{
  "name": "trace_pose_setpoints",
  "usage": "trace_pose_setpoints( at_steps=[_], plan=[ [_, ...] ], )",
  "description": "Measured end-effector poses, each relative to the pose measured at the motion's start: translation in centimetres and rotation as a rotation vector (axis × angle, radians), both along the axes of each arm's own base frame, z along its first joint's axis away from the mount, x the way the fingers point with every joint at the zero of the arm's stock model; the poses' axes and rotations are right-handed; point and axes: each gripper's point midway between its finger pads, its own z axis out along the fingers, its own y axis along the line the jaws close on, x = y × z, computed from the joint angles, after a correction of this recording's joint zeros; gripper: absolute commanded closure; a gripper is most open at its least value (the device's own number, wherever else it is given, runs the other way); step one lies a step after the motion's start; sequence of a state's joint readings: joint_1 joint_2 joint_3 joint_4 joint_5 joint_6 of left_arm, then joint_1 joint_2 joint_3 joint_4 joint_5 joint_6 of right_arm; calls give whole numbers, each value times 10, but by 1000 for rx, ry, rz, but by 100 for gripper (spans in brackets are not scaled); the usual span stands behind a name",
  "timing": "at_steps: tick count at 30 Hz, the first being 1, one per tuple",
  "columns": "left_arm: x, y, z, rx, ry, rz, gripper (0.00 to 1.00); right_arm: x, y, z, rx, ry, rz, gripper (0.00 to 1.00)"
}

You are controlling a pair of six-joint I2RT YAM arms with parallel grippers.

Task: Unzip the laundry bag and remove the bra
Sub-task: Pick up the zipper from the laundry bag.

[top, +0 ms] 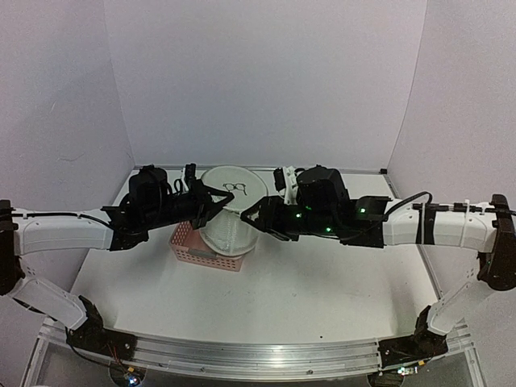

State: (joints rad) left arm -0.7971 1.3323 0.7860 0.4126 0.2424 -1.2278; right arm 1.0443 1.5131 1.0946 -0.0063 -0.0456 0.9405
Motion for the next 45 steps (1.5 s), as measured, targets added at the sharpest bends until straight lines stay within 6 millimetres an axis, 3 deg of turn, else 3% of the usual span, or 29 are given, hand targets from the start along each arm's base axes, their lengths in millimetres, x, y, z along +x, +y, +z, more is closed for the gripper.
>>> trace_pose_setpoints(
  at_steps=[8, 20, 25, 30, 45],
  plan=[
    [0, 0, 0, 2, 2, 0, 100, 5, 4, -10, -30, 9, -12, 61],
    [-1, -1, 0, 5, 6, -9, 100, 11, 8, -7, -36, -9, -22, 73],
    [-2, -1, 1, 3, 4, -9, 100, 13, 8, -12, -56, -15, -31, 83],
    [-3, 1, 5, -2, -3, -10, 100, 15, 6, -15, -68, -17, -37, 99],
    [-10, -1, 9, 2, -28, -51, 100, 9, -4, -13, -84, -41, -33, 100]
  ],
)
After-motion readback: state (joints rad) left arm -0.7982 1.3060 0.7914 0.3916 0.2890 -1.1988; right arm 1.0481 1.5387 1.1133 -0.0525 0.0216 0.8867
